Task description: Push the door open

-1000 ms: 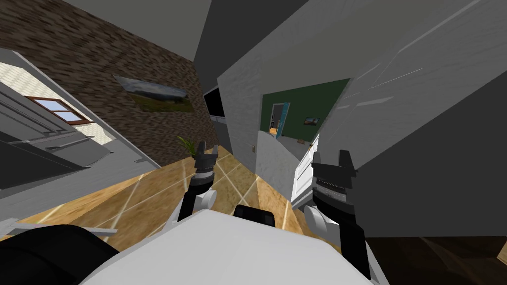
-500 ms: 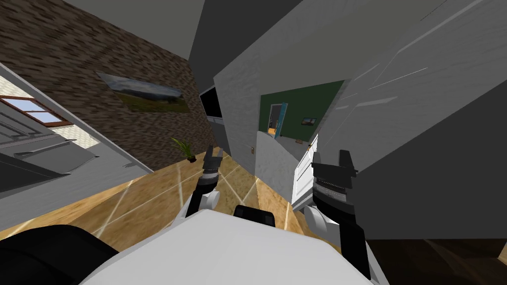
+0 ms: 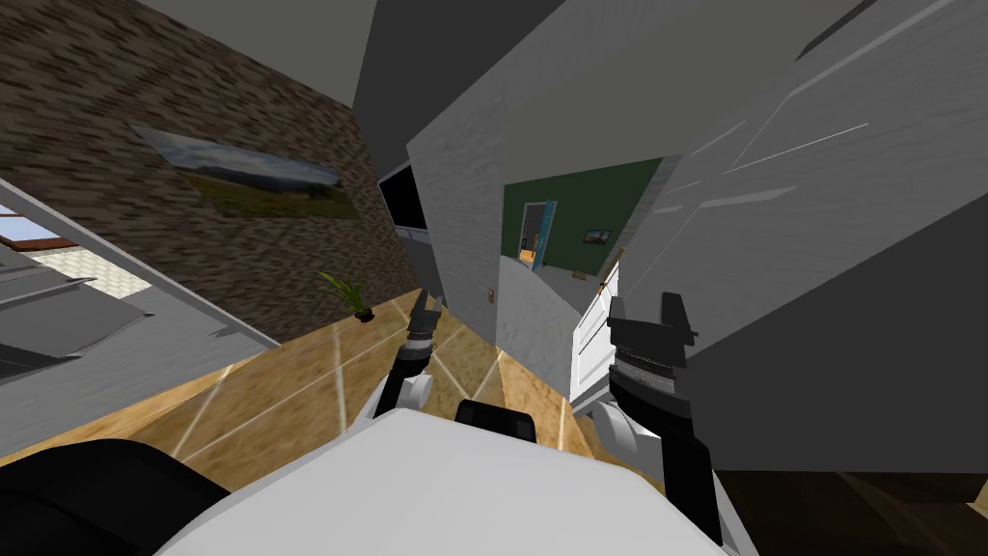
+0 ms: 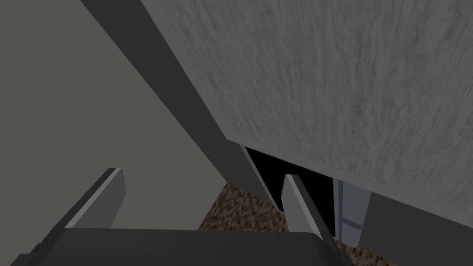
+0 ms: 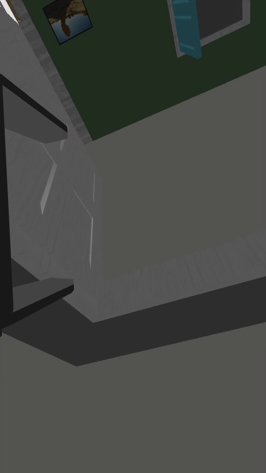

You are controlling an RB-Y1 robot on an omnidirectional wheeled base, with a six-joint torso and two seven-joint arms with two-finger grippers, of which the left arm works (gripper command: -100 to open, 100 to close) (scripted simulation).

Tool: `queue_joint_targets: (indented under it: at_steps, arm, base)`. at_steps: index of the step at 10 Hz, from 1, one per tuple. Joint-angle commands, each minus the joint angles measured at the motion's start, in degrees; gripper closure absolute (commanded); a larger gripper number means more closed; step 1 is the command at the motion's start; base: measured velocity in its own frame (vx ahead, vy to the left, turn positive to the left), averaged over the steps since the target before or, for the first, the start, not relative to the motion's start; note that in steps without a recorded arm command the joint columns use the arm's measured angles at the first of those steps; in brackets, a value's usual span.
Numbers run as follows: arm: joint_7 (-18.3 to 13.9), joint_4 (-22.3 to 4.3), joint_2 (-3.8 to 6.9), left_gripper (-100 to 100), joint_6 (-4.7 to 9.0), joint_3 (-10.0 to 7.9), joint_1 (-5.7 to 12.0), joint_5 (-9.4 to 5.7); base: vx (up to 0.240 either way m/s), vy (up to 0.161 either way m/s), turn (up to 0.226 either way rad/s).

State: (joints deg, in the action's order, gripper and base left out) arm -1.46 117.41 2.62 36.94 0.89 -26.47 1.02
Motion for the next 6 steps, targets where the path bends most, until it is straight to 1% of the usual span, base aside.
queue_joint_targets:
  at_steps: [1, 2, 3, 4, 5, 6]
  arm:
    - [0.0, -2.6, 0.17, -100, 0.52, 0.48, 0.65, 0.10]
    - [-0.1, -4.2, 0.37, -100, 0.67, 0.88, 1.07, 0.17]
    - [-0.1, -4.3, 0.37, -100, 0.67, 0.88, 1.07, 0.17]
    - [-0.1, -6.1, 0.54, -100, 0.84, 1.29, 1.51, 0.24]
    - [-0.2, -8.0, 0.69, -100, 1.00, 1.72, 1.96, 0.31]
    - [-0.2, -9.4, 0.85, -100, 1.17, 2.14, 2.41, 0.38]
  base:
    - [0.056, 0.028, -0.048]
    - [0.064, 0.038, -0.091]
    - [0.048, 0.033, -0.029]
    - [0.055, 0.031, -0.045]
    - [0.083, 0.046, -0.100]
    - [0.100, 0.073, -0.081]
